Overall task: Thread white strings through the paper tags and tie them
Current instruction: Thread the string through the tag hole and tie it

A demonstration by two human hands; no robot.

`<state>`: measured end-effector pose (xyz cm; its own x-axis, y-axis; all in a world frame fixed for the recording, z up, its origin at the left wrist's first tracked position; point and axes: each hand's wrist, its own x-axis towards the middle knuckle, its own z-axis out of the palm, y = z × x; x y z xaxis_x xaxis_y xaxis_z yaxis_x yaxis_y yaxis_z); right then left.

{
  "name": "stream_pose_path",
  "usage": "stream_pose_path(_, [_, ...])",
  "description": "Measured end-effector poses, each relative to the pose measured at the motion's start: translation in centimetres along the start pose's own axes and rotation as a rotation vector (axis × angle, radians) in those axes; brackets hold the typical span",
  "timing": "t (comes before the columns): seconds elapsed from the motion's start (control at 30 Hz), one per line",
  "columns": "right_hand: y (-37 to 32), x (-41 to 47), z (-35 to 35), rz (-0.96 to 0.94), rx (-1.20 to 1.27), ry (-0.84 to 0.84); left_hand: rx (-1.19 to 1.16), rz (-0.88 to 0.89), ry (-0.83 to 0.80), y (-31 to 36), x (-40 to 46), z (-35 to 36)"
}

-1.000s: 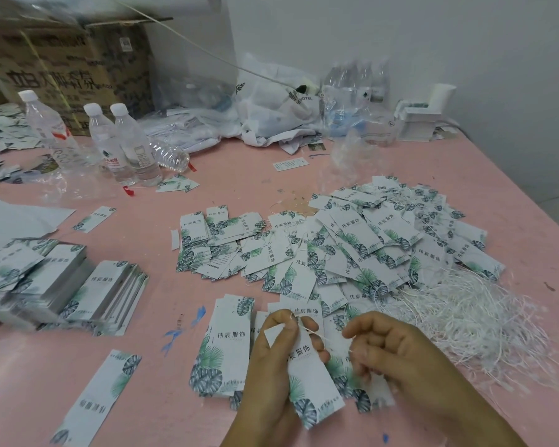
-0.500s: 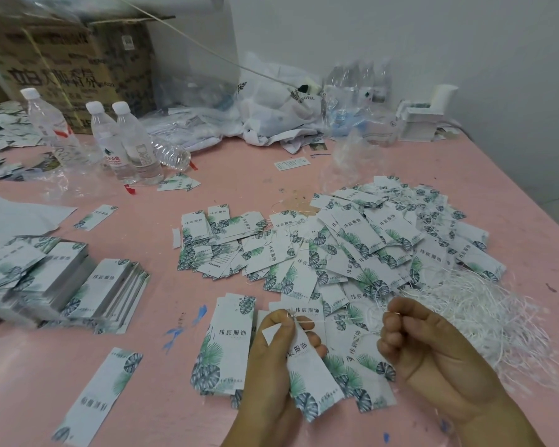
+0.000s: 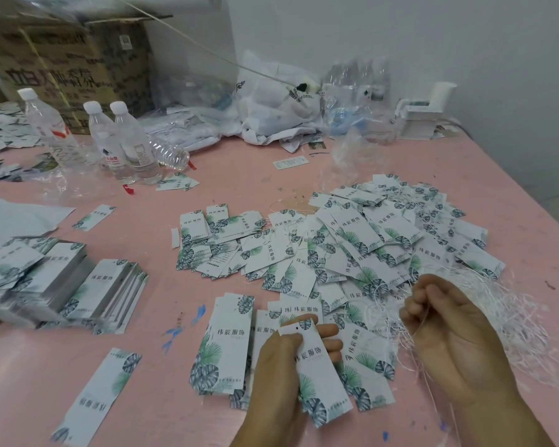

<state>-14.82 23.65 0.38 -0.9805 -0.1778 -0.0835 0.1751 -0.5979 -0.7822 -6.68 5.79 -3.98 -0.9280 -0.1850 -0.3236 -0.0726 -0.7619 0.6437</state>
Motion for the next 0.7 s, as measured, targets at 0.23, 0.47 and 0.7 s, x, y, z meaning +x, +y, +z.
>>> stream_pose_path(0.23, [2.8,-2.5,2.2,-0.080,-0.702,-0.081,0.269,0.104,-0.017,-1.1,0.1,-0.9])
stream_pose_path(0.47, [5.0,-3.4,3.8,-0.072,-0.841,-0.125,0.275,0.226,0.006,-0.7,-0.2,-0.7])
stream_pose_path(0.7, [5.3,-3.5,4.4,-0.206,-1.076,-0.125,0.259,0.309,0.020,-0.4,-0.8,-0.1])
